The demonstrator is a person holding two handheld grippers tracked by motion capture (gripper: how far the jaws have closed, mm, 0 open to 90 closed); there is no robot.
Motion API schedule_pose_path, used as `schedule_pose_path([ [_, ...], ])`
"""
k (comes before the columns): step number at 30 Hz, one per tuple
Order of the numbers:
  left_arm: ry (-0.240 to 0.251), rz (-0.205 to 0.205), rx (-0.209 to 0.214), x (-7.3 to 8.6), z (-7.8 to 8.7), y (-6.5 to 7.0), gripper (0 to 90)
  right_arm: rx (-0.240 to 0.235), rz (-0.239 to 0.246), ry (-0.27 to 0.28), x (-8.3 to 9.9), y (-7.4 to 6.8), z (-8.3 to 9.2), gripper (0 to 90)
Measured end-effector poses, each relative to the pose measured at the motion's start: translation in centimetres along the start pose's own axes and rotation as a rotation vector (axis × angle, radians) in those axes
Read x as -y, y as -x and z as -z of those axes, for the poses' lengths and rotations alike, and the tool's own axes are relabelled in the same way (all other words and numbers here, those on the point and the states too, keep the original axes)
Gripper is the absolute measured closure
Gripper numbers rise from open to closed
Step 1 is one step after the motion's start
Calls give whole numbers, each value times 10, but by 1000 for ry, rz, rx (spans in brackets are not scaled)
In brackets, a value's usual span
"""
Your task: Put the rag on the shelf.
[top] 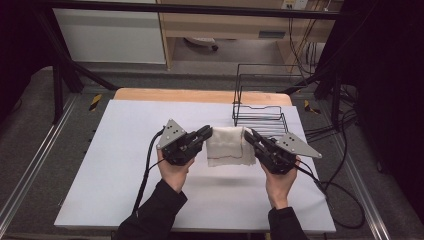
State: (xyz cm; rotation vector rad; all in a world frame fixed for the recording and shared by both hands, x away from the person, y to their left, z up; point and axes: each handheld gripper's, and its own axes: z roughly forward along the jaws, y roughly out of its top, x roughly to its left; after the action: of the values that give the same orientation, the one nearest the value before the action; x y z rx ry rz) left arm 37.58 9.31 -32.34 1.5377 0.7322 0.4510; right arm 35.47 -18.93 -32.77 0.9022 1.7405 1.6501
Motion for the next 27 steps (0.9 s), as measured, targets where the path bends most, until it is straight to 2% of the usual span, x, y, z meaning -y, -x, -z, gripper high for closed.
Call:
schedule_pose_path([
  [27,88,-22,7,-30,-2,4,831,27,16,91,-28,1,1,818],
])
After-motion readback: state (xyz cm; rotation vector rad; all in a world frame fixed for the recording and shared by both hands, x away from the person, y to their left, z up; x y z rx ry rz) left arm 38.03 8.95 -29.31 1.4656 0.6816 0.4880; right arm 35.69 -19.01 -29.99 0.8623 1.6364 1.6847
